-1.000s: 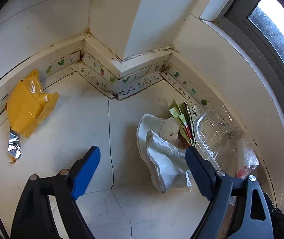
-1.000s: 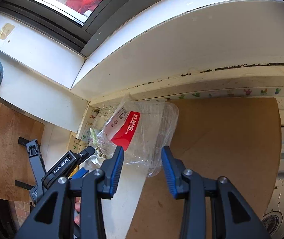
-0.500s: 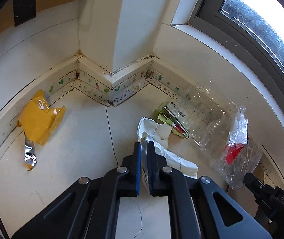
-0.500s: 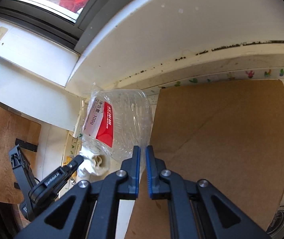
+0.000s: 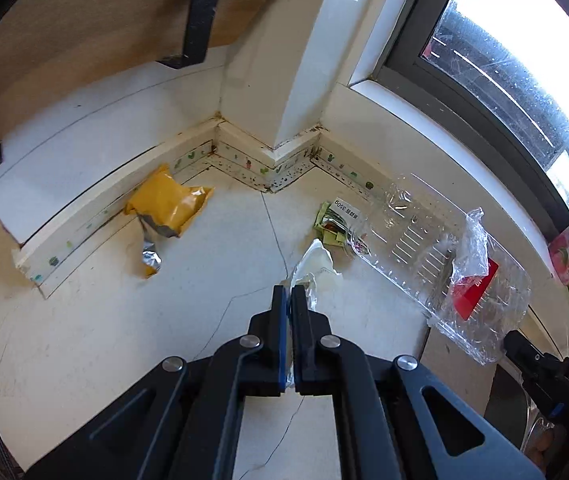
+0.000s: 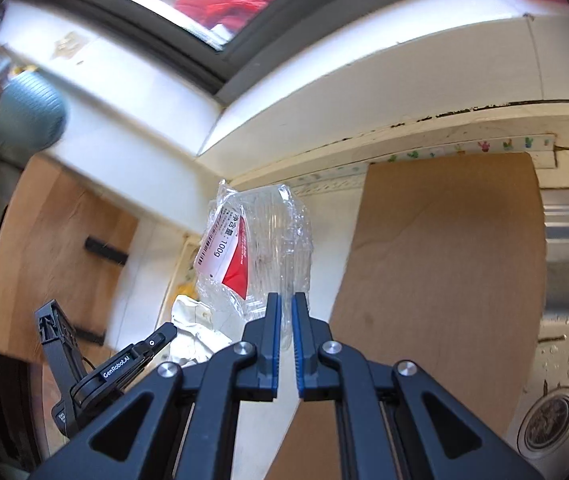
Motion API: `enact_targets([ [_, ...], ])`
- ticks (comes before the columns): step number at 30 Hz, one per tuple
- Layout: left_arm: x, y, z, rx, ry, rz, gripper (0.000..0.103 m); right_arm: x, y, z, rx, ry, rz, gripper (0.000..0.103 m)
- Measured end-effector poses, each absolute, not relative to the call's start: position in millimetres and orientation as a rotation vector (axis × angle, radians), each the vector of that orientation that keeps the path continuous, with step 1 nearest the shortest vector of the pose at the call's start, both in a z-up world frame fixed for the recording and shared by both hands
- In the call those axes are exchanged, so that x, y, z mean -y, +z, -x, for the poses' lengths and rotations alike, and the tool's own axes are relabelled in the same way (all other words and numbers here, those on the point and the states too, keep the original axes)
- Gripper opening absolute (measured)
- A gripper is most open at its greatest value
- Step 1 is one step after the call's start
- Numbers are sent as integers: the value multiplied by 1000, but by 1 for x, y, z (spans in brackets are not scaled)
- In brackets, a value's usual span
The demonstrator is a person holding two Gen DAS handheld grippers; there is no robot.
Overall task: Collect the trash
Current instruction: 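Carry the tissue and clamshell box with both tools down over the bin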
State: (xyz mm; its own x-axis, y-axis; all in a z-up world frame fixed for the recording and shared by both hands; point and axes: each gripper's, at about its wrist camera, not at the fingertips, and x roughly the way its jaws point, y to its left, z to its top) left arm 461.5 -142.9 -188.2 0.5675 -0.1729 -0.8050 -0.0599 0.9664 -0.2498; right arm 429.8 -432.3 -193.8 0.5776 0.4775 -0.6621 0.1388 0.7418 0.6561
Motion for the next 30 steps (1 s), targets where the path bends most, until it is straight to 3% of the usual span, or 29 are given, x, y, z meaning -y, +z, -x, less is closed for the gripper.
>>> enact_targets([
  [11,83,-130,-331,-885,-80,247,0,367,-114,-329,-929,333,-576,5],
  [18,28,-123,-240,-880,-63,303,0,308,-74,-244,-944,393,-453,5],
  [24,-20,-144,-154,-927,-18,336,0,251,-77,-178,-986,443,-369,5],
  [30,-60,-186,-88,-1011,37,345,0,191,-116,-123,-1078,466,-274,5],
])
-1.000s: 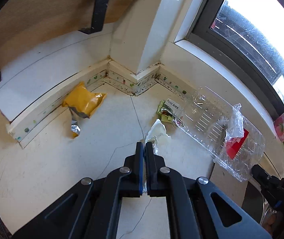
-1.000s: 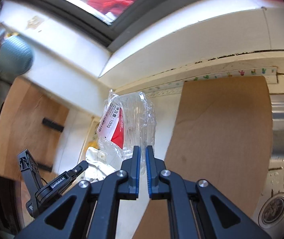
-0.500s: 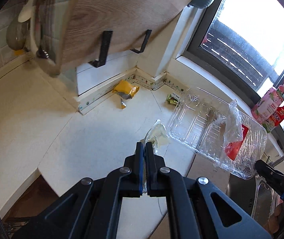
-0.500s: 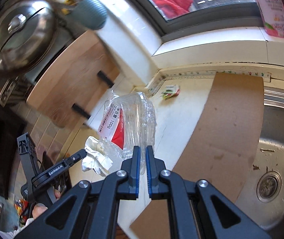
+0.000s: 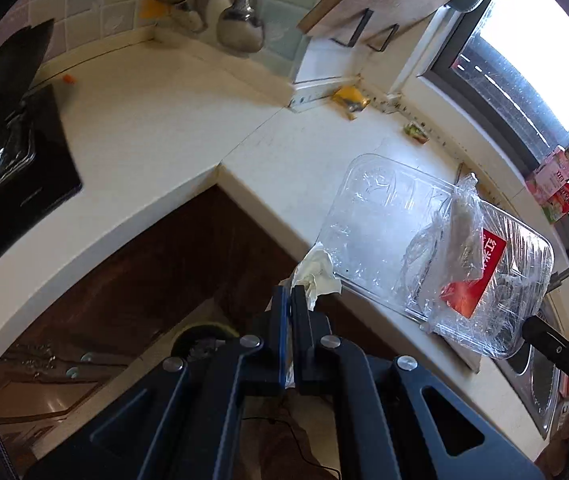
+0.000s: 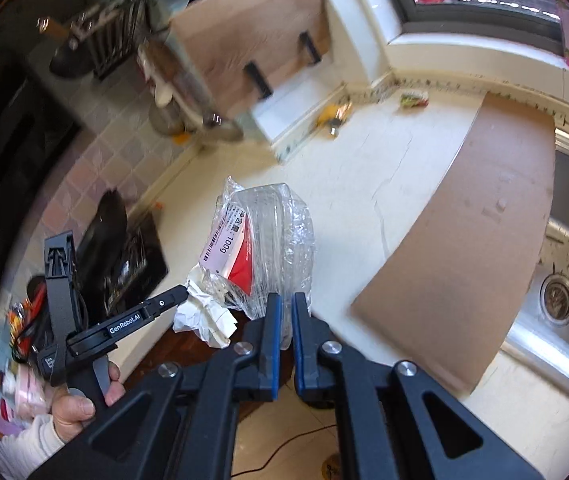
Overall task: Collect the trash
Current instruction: 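Carry the tissue and clamshell box with both tools down over the bin, then open both tools to drop the tissue and box into the bin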
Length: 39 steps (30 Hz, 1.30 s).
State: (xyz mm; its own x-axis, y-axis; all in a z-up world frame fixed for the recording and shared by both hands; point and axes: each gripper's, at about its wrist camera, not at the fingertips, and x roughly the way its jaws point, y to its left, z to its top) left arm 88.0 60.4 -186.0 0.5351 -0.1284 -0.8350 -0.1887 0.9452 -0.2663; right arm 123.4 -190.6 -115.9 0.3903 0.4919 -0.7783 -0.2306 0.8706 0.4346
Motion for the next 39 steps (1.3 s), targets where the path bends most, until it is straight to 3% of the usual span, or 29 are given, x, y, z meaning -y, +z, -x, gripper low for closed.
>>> enact_targets([
  [9,-107,-294,-45,-1119,95,395,0,127,-216,-81,-1233,427,-135,5],
  [21,-137,-485,-69,-1266,161,412,0,81,-378,-88,-1357,346,42,5],
  [24,-138,-523,-77,-1311,132,411,6,76,-413,-93,-1385,337,69,5],
  [26,-137,-546,-78,-1343,143,384,17,67,-434,-98,-1402,332,83,5],
  [31,-151,-585,-61,-1412,198,402,18,51,-475,-106,-1439,331,130,5],
  [39,-181,-587,-15,-1435,285,407,18,13,-521,-109,-1510,406,194,5],
])
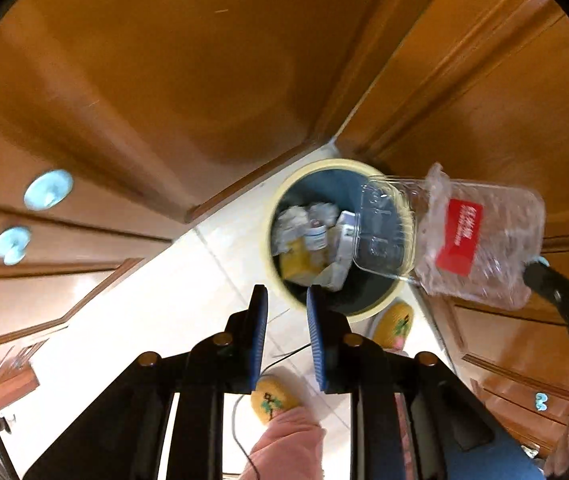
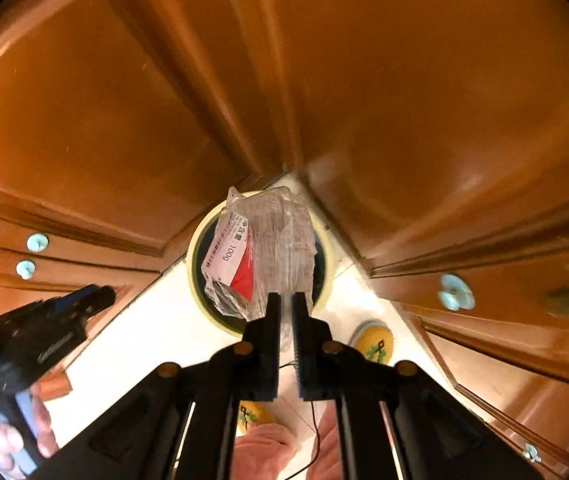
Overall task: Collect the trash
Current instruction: 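Open both tools to drop the tissue and box into the bin, then raise both tools back to the counter toward the snack bag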
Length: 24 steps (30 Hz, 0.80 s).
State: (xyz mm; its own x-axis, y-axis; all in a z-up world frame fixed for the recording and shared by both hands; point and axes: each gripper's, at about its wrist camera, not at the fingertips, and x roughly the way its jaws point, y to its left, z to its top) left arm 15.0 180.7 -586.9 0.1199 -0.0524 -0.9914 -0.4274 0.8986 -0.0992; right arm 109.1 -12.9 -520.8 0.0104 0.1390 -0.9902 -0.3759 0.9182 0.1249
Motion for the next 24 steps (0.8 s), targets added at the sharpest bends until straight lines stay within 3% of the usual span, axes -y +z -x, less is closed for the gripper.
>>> enact_targets([
  [6,-203,-575,12,-1428,356,455,18,-15,-541,-111,-1569,423,247,8],
  [10,-210,-557,20,-1398,390,501,18,-18,-531,-109,-1569,438,266,26],
  [18,-213,-507,25,-1342,394,534,18,-4,-474,-104,-1549,443,284,26],
  [24,-201,-453,21,-1304,357,504,18,11,-401,-105,-1509,465,233,26],
])
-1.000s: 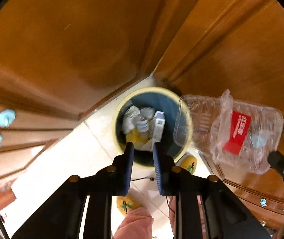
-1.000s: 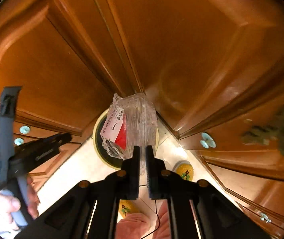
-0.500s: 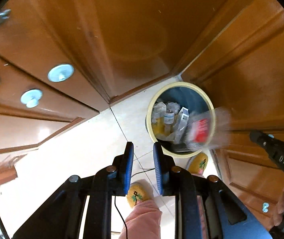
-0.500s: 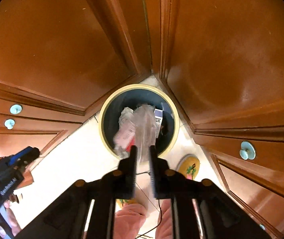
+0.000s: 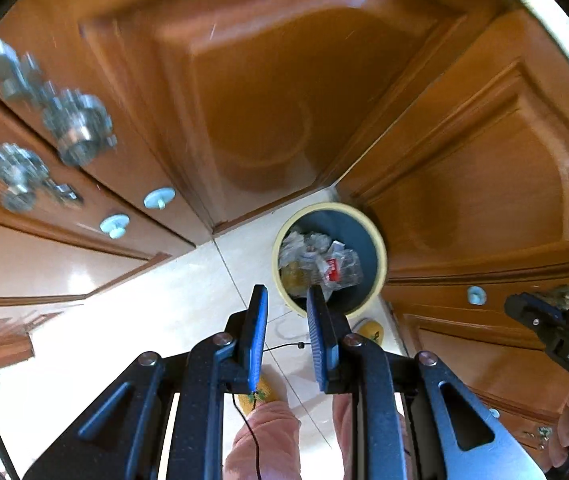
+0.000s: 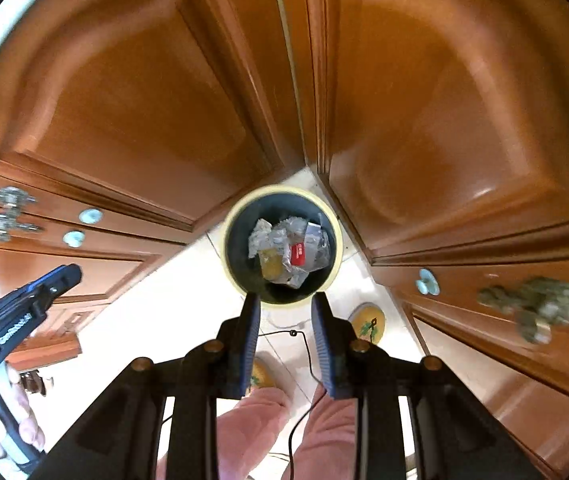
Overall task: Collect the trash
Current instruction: 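Raise both tools back to the counter toward the snack bag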
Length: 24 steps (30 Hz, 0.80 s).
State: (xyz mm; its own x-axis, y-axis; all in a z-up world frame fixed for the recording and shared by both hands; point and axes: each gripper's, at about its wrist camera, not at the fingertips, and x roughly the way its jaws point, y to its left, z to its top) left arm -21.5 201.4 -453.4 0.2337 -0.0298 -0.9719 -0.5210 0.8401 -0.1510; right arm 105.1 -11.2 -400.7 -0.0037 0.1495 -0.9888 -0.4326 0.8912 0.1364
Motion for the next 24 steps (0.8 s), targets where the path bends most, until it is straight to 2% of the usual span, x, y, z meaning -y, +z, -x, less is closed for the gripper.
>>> enact_targets([
  [13,-142,-291,-8,-1143,194,424,20,61,-211,-117,-1254,533,96,26],
  [24,-84,-175,-59,-961,52,364,33,130,-92,-150,-1023,482,13,26],
])
